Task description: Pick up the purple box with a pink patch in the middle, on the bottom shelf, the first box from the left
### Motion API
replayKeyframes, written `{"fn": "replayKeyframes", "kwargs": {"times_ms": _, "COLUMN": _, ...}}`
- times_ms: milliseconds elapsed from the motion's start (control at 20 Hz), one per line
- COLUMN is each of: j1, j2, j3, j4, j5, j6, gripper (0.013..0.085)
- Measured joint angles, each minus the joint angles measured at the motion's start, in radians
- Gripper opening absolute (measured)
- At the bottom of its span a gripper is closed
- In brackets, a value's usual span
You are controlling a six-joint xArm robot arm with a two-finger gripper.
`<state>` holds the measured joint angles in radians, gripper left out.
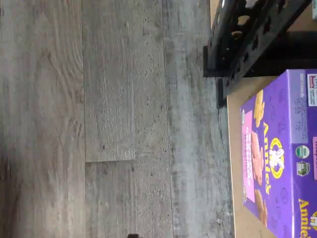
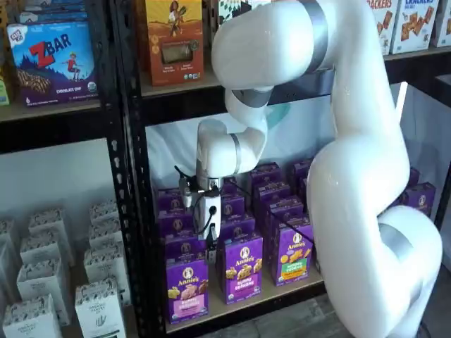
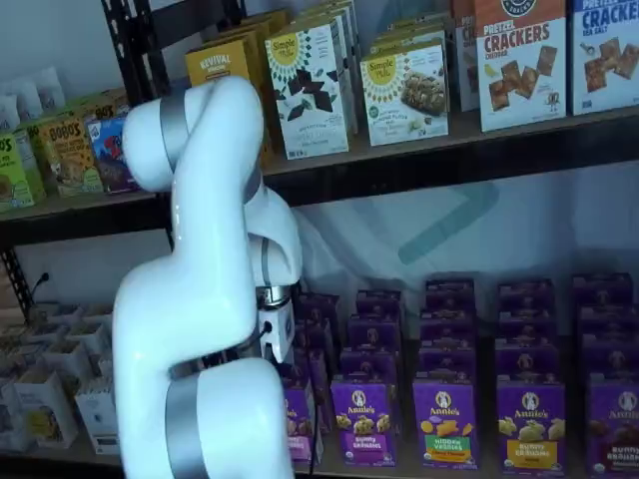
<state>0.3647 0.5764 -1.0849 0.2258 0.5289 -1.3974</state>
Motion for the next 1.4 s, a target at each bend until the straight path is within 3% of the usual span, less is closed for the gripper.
{"fn": "replayKeyframes", "kwargs": {"times_ms": 150, "j1": -0.002, "j2": 0.011, "j3": 0.001, "j4": -0.025, "j5": -0.022, "j6": 0.018, "gripper": 0.085}}
{"fn": "replayKeyframes", "kwargs": {"times_ms": 350, "j1": -0.007, "j2": 0.03, "j3": -0.008, "j4": -0.021, "j5": -0.03, "j6": 0.01, "gripper": 0.085}}
{"fn": "replayKeyframes", "kwargs": {"times_ms": 650, "j1": -0.003, "j2": 0.06, "j3": -0.019, "j4": 0.044, "j5": -0.083, "j6": -0.048, "gripper": 0.085}}
{"fn": "replayKeyframes", "kwargs": {"times_ms": 950, "j1": 0.008, "j2": 0.104, "j3": -0.058, "j4": 0.141, "j5": -0.126, "j6": -0.126, "gripper": 0.085}}
{"fn": "replayKeyframes", "kwargs": {"times_ms": 1400, "j1": 0.009, "j2": 0.183, "j3": -0.148, "j4": 0.139, "j5": -0.121, "j6": -0.122, "gripper": 0.085}}
